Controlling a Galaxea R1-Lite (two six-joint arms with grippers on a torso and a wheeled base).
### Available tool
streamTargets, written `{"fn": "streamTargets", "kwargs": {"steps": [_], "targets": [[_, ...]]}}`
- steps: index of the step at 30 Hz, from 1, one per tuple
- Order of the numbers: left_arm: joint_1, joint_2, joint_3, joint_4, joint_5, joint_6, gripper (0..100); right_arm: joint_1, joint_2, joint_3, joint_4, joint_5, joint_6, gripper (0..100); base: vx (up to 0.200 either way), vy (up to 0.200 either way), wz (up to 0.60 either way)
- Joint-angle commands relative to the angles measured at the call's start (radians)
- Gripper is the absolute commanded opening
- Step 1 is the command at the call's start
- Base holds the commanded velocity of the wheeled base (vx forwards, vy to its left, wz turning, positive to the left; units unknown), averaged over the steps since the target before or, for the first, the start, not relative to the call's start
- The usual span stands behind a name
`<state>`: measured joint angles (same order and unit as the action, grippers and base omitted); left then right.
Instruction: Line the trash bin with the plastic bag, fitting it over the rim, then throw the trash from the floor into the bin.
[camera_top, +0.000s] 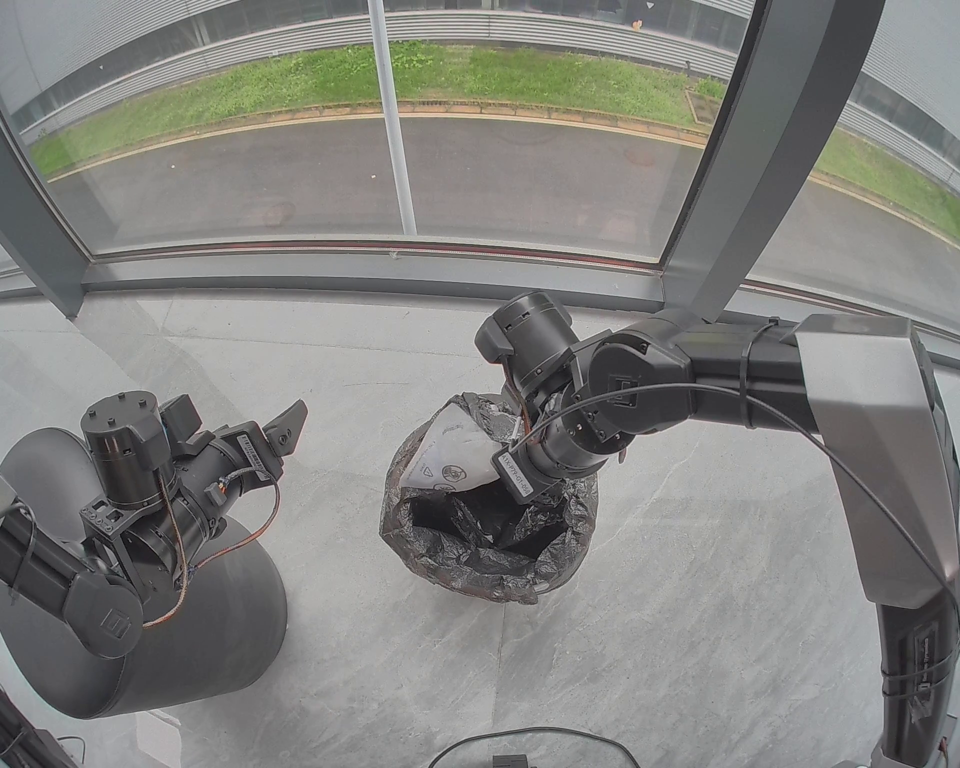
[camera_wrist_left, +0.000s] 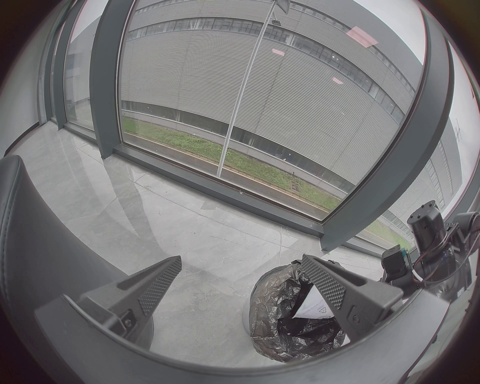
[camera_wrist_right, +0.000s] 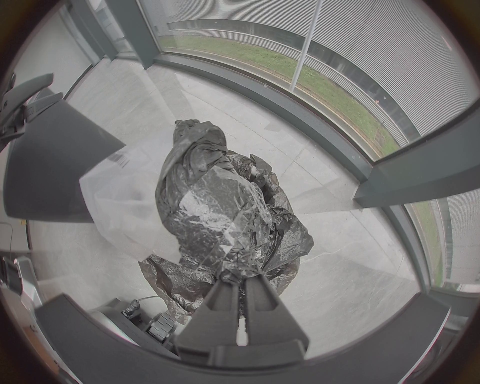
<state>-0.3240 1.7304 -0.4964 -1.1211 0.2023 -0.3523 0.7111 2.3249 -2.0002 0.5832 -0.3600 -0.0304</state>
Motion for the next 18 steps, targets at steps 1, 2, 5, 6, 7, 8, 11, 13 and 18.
{"fn": "streamTargets", "kwargs": {"steps": [1, 2, 5, 6, 7, 8, 11, 13, 18], "targets": [[-0.001, 0.009, -0.001, 0.0, 0.0, 0.0, 100, 0.019, 0.027, 0.0, 0.004, -0.002, 0.037, 0, 0.0, 0.0, 0.0], [-0.001, 0.009, -0.001, 0.0, 0.0, 0.0, 100, 0.021, 0.03, 0.0, 0.004, -0.002, 0.053, 0, 0.0, 0.0, 0.0], [-0.001, 0.014, -0.001, 0.0, 0.0, 0.001, 100, 0.021, 0.042, 0.0, 0.01, -0.004, 0.116, 0, 0.0, 0.0, 0.0], [-0.001, 0.015, -0.001, 0.0, 0.0, 0.001, 100, 0.021, 0.047, 0.0, 0.017, -0.004, 0.136, 0, 0.0, 0.0, 0.0], [-0.001, 0.015, -0.001, 0.0, 0.0, 0.001, 100, 0.021, 0.051, 0.0, 0.026, -0.004, 0.153, 0, 0.0, 0.0, 0.0], [-0.001, 0.014, -0.001, 0.0, 0.0, 0.001, 100, 0.021, 0.054, 0.0, 0.032, -0.004, 0.165, 0, 0.0, 0.0, 0.0], [-0.001, 0.014, -0.001, 0.0, 0.0, 0.001, 100, 0.021, 0.067, 0.0, 0.03, -0.004, 0.173, 0, 0.0, 0.0, 0.0], [-0.001, 0.014, -0.001, 0.0, 0.0, 0.001, 100, 0.021, 0.07, 0.0, 0.03, 0.001, 0.172, 0, 0.0, 0.0, 0.0], [-0.001, 0.015, -0.001, 0.0, 0.0, 0.001, 100, 0.019, 0.07, 0.0, 0.024, 0.007, 0.164, 100, 0.0, 0.0, 0.0]]}}
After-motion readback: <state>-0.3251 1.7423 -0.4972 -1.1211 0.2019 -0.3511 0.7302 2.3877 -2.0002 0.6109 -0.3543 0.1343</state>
